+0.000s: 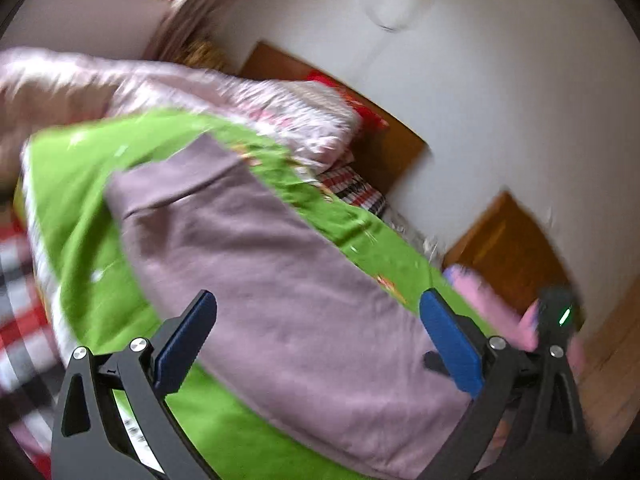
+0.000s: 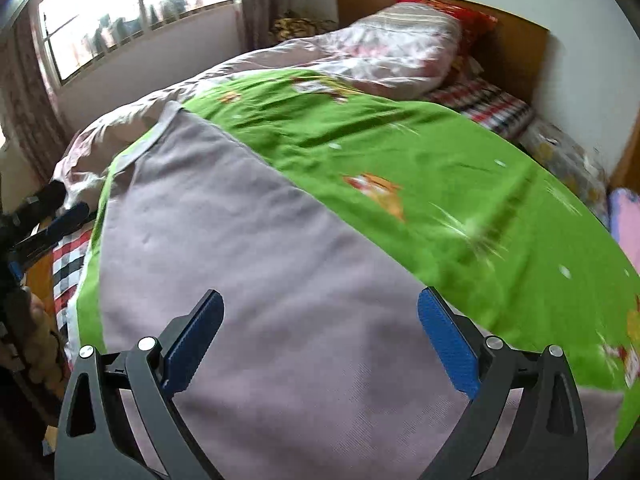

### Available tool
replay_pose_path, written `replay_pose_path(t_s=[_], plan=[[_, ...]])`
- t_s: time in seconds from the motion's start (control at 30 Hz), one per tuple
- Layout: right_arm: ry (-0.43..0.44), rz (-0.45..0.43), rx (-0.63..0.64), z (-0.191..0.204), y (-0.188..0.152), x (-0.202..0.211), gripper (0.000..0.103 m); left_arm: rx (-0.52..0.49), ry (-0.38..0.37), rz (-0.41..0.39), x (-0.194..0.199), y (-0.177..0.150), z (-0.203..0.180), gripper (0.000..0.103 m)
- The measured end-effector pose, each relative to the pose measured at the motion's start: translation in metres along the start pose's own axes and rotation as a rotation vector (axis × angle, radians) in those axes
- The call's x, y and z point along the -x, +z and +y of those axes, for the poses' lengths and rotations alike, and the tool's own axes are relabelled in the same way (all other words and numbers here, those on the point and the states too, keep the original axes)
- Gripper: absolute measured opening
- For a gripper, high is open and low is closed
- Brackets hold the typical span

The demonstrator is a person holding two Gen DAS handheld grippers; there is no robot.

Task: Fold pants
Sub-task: 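Grasp the ribbed sweatpants cuff with the left gripper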

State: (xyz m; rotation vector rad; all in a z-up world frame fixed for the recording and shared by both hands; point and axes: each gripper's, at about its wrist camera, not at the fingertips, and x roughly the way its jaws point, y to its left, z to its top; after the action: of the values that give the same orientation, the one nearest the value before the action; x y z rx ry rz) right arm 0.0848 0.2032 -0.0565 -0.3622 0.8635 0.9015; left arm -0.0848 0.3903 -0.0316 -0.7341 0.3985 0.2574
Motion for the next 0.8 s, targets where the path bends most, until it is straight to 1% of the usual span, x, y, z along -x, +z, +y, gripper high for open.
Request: replay_pose_path(t_s=[0.1, 0.17, 0.2, 0.3, 0.4, 0.43, 0.5, 0.53, 0.63, 0.67, 0.7, 0.8], plan=[[0.018, 0.013, 0.024, 0.014, 0.001, -0.018, 0.095, 0.187, -0.061, 0.028, 0.008, 0.016, 0.045, 0.101], [-0.009, 0.047, 0.047, 0.018, -0.002, -0.032, 0.095, 0.263, -0.091, 0.067, 0.007, 0.023, 0.069, 0.101], [-0.012, 0.044, 0.056, 0.019, -0.001, -0.033, 0.097, 0.286, -0.103, 0.09, 0.005, 0.028, 0.078, 0.1], [-0.007, 0.049, 0.053, 0.018, -0.001, -0.034, 0.098, 0.302, -0.083, 0.108, -0.007, 0.038, 0.097, 0.099], [-0.018, 0.051, 0.061, 0.02, 0.0, -0.035, 0.098, 0.309, -0.078, 0.119, -0.023, 0.046, 0.111, 0.09], [-0.017, 0.051, 0.06, 0.02, 0.0, -0.035, 0.098, 0.327, -0.072, 0.127, -0.031, 0.049, 0.118, 0.084], [-0.015, 0.05, 0.059, 0.02, -0.001, -0.035, 0.099, 0.361, -0.078, 0.151, -0.043, 0.05, 0.128, 0.079], [-0.016, 0.05, 0.059, 0.021, -0.001, -0.035, 0.099, 0.375, -0.092, 0.162, -0.05, 0.051, 0.131, 0.079], [-0.014, 0.05, 0.057, 0.02, 0.0, -0.035, 0.099, 0.407, -0.125, 0.16, -0.049, 0.05, 0.141, 0.078], [-0.014, 0.05, 0.057, 0.021, -0.002, -0.034, 0.099, 0.415, -0.124, 0.159, -0.047, 0.049, 0.143, 0.077], [-0.014, 0.05, 0.057, 0.022, -0.001, -0.034, 0.099, 0.414, -0.115, 0.158, -0.043, 0.047, 0.143, 0.076], [-0.012, 0.05, 0.056, 0.022, -0.002, -0.035, 0.099, 0.387, -0.066, 0.125, -0.022, 0.041, 0.141, 0.076]])
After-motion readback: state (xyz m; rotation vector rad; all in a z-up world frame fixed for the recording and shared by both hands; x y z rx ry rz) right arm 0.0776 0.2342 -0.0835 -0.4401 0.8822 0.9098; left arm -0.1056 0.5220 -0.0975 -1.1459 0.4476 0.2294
